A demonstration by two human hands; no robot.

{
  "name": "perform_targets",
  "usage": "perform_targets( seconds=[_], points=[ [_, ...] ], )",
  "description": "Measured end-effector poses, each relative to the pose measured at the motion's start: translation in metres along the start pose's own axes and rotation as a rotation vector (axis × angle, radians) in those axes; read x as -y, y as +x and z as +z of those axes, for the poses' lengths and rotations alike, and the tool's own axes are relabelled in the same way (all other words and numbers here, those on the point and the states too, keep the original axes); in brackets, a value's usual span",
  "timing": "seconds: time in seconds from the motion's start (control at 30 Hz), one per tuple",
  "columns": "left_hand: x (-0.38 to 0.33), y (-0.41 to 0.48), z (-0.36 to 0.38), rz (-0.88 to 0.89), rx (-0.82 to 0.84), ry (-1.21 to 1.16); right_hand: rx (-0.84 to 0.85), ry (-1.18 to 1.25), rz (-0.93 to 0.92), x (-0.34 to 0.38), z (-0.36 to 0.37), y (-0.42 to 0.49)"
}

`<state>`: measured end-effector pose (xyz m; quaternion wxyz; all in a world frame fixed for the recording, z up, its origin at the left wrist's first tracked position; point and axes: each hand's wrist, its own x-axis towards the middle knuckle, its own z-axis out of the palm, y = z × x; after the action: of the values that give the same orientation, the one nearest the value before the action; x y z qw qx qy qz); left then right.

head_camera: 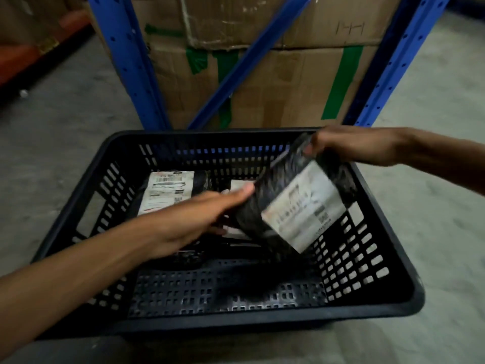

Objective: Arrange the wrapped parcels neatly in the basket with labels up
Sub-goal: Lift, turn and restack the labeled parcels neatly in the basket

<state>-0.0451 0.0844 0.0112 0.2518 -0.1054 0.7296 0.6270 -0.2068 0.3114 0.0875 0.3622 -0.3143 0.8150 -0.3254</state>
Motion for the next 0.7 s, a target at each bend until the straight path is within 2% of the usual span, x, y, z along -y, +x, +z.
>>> perform_targets(
  seconds=[0.1,0.13,0.23,0.33,0.5,0.6,0.7],
  points=[
    [-0.006,-0.005,-0.013,0.071,-0.104,-0.533,-0.108,0.545,0.123,-0.016,0.004,0.019],
    [-0.006,0.000,-0.011,0.114,-0.176,-0.563,-0.136,0.659,0.153,-0.021,0.010,0.027],
    [-0.004,0.018,-0.001,0.154,-0.479,-0.321,-0.148,0.901,0.207,-0.029,0.031,0.045],
    [0.004,0.044,-0.001,0.048,-0.665,-0.191,-0.163,0.856,0.257,-0.038,0.060,0.057],
    [0.019,0.074,-0.003,-0.015,-0.796,0.116,-0.303,0.829,0.256,-0.057,0.089,0.075],
    [0.027,0.082,0.003,-0.132,-0.730,0.356,-0.330,0.690,0.237,-0.069,0.099,0.088],
    [0.021,0.087,0.005,-0.230,-0.666,0.516,-0.262,0.623,0.258,-0.083,0.107,0.094]
  ],
)
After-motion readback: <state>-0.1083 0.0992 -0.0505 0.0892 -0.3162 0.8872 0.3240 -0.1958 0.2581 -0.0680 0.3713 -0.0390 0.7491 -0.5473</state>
